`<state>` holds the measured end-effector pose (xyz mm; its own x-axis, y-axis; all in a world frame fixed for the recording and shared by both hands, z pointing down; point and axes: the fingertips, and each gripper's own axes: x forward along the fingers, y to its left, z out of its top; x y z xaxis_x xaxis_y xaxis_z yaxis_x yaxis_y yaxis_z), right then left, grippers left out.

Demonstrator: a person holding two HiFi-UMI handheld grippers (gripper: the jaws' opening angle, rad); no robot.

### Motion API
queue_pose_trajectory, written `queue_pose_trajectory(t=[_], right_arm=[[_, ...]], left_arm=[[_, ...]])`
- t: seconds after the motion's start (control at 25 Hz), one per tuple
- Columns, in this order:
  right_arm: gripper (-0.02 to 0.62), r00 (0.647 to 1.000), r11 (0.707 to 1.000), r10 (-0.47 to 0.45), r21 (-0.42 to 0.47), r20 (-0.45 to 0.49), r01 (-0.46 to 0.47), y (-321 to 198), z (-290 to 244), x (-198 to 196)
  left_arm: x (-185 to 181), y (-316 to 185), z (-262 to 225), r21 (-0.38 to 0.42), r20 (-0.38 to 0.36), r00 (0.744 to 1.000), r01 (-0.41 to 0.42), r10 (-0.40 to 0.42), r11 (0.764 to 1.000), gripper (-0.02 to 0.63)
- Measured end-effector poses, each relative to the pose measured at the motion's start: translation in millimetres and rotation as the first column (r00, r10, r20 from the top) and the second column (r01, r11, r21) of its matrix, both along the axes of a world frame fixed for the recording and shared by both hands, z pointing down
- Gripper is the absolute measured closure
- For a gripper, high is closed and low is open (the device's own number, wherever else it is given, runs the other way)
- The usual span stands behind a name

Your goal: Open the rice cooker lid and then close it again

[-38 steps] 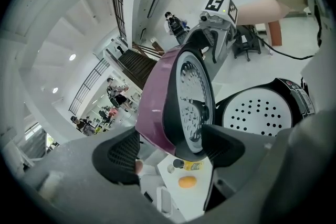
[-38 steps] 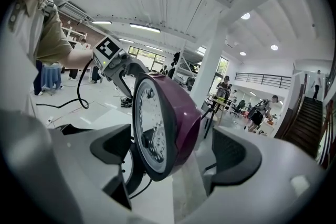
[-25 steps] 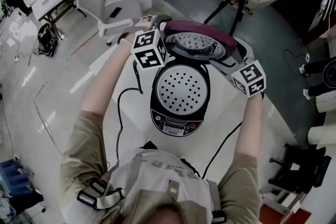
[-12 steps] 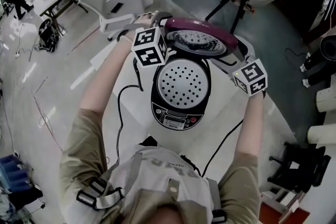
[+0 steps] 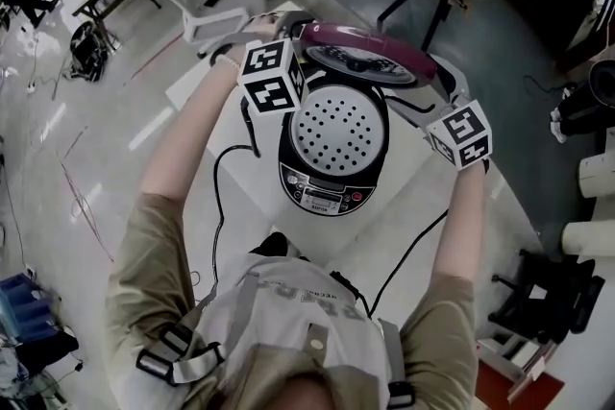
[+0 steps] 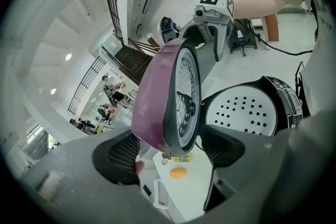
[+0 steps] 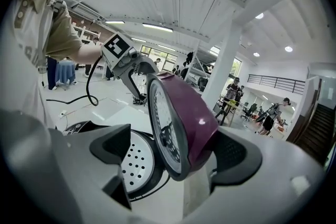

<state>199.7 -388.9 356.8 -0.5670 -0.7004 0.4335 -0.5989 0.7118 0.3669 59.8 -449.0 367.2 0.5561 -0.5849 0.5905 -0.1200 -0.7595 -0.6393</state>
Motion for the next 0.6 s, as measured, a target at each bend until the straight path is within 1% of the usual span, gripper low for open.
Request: queue_pose_trajectory(t=[0.12, 0.28, 0.44, 0.6], right_arm=[[0.133, 1.0, 1.0, -0.003, -0.002, -0.027, 0.003, 8, 5, -1], [0.132, 0.999, 1.0, -0.006, -0.009, -0.041, 0.006, 18, 11, -4], [0.132, 0.996, 1.0, -0.015, -0.011, -0.082, 0.014, 30, 17, -7], [0.132, 0.996, 1.0, -0.02, -0.017, -0.083, 0.019, 42, 23, -9]], left_arm=[[-2, 9, 4, -0.004, -0.001, 1.0, 0.002, -0.002, 1.0, 0.227], [-5, 20, 9, -0.007, 0.007, 1.0, 0.006, -0.006, 1.0, 0.227], [-8, 34, 14, -0.009, 0.021, 1.0, 0.006, -0.006, 1.0, 0.227], [-13, 45, 23, -0.008, 0.047, 0.999, 0.01, -0.01, 1.0, 0.227]])
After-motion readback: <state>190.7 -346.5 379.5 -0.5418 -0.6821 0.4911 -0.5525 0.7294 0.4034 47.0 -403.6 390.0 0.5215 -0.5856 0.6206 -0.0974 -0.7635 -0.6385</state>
